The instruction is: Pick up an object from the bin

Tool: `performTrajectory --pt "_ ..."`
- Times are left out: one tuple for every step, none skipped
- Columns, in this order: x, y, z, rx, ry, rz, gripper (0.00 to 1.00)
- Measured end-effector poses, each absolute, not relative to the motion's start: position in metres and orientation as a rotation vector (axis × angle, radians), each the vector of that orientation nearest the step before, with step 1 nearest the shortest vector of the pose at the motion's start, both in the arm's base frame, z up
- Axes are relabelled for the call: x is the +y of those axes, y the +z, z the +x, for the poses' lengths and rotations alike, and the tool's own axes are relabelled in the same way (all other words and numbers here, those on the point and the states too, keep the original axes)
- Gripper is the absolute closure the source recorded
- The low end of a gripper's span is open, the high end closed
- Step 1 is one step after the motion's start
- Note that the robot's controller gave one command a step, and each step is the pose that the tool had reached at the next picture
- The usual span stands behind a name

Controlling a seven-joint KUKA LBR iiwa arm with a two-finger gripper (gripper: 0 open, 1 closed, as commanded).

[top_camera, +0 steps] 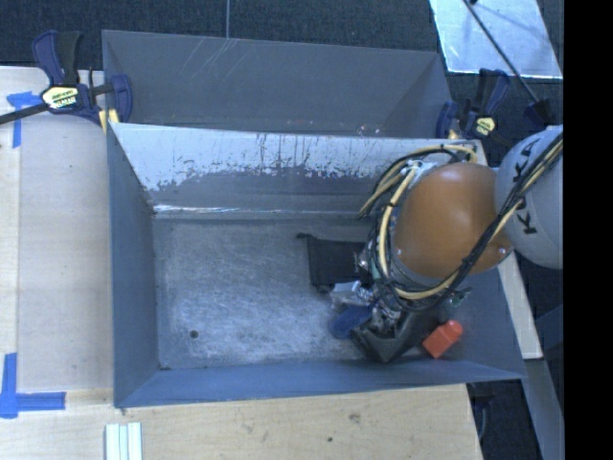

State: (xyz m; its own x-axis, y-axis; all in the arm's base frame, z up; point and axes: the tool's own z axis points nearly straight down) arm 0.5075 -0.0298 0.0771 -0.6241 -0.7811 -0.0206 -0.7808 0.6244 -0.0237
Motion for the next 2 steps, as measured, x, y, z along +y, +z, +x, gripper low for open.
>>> performTrajectory --pt "-0.0298 0.1759 0.5104 2.824 -0.008 -1.353 1.0" --pt "-0.0297 0.1856 0.5116 2.83 -0.002 -1.352 1.0"
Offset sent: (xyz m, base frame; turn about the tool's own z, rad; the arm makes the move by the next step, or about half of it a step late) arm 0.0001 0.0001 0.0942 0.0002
